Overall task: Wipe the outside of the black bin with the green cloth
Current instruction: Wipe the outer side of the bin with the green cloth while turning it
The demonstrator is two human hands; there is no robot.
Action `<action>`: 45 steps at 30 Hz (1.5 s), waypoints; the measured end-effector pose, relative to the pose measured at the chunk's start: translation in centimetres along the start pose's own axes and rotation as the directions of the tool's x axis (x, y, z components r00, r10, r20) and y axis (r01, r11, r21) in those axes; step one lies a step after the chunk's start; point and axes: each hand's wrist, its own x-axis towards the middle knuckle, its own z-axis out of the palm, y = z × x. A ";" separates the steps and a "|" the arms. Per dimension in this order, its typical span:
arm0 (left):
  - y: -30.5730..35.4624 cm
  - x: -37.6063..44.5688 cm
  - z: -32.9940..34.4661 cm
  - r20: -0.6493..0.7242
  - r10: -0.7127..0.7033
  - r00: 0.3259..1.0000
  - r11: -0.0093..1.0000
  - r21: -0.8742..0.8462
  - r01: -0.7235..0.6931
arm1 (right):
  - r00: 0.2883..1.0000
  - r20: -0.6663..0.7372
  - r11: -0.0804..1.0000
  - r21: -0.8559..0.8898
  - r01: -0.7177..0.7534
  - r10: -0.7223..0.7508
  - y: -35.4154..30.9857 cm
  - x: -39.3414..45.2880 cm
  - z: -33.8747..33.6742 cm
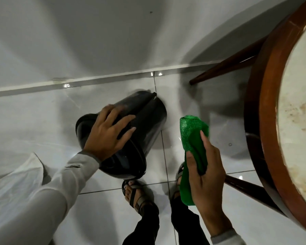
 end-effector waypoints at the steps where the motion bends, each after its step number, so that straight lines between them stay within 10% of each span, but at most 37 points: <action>1: 0.0 -0.4 0.3 -0.043 0.027 0.999 0.999 0.035 -0.026 | 1.000 0.014 1.000 0.001 -0.008 0.008 0.4 -0.1 0.4; 15: -2.9 -3.0 3.2 -0.275 0.051 0.960 0.994 0.106 -0.022 | 0.939 0.249 0.906 0.292 -0.308 0.239 5.8 -0.3 10.1; 21: -5.8 -3.9 1.8 -0.218 -0.094 0.971 0.996 -0.009 0.094 | 0.930 0.329 0.978 0.178 0.107 -0.162 5.6 1.7 17.9; 26: -7.5 -4.6 1.1 -0.196 -0.192 0.962 0.981 -0.067 0.182 | 0.795 0.417 0.855 -0.075 0.513 -0.441 4.9 2.6 20.9; 31: -7.3 -4.0 1.4 -0.254 -0.164 0.953 0.980 -0.154 0.127 | 0.645 0.411 0.722 0.047 0.691 -0.644 5.6 4.5 21.9; 36: -7.3 -4.4 2.0 -0.292 -0.186 0.938 0.974 -0.179 0.137 | 0.849 0.285 0.892 0.055 0.449 -0.445 8.4 7.5 23.5; 39: -7.2 -4.0 2.2 -0.292 -0.207 0.934 0.968 -0.202 0.151 | 0.986 0.147 0.989 0.138 0.060 -0.080 11.1 10.0 25.1; 42: -6.2 -3.9 2.5 -0.299 -0.228 0.927 0.962 -0.219 0.165 | 0.935 0.167 0.847 0.397 -0.353 0.312 12.4 11.9 25.2; 45: -5.7 -4.4 2.8 -0.306 -0.257 0.917 0.952 -0.246 0.184 | 0.897 0.230 0.726 0.528 -0.441 0.378 11.8 11.2 24.4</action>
